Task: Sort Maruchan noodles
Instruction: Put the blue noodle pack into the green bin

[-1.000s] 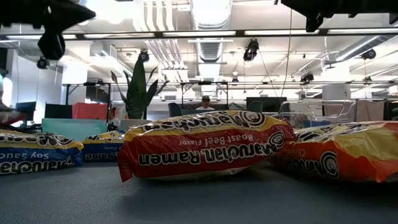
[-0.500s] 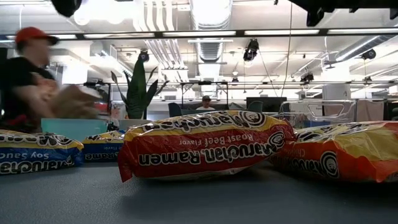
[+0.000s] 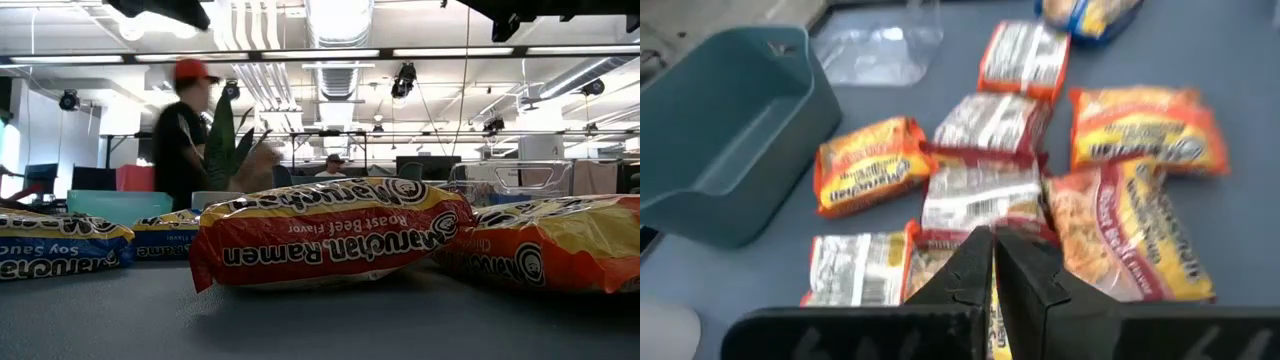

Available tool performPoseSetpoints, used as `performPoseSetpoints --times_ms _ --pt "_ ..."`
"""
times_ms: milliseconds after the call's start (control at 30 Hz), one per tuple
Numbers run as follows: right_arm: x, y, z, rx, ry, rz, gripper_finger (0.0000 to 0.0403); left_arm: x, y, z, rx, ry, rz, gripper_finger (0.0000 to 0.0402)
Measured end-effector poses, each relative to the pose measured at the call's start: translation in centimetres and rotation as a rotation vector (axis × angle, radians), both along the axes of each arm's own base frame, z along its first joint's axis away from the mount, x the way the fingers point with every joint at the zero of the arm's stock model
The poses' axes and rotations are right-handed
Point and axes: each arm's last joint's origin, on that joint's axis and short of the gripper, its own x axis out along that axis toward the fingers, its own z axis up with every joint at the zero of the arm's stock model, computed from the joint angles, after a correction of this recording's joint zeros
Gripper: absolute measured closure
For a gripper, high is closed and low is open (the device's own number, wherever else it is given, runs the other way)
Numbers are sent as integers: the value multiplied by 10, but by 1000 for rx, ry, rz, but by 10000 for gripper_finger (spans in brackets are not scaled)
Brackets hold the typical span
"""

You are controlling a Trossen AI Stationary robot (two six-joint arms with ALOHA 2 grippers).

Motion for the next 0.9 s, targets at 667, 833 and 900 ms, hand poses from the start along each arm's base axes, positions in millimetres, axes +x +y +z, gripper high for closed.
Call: performPoseSetpoints --times_ms 667,833,900 --pt "-1 0 5 -76 -36 -16 394 40 -6 -66 -136 272 83 223" --pt "-1 0 5 -101 -31 -27 394 46 2 -69 -78 308 49 202" --pt "-1 0 5 -108 -30 -28 394 48 5 -70 -65 324 35 201"
